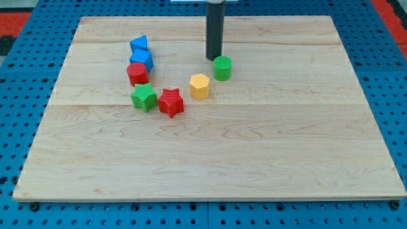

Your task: Push the green star into the hexagon

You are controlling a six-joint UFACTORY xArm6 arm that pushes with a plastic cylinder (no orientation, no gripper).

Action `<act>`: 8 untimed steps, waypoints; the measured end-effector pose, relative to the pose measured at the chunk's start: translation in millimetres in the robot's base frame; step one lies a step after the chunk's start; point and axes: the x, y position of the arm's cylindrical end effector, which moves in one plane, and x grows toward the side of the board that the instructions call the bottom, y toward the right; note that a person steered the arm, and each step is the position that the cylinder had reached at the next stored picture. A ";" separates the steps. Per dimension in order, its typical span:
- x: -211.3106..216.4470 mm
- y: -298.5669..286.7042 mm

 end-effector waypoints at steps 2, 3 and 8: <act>22.8 -95.5; -27.0 -62.0; 242.8 -166.9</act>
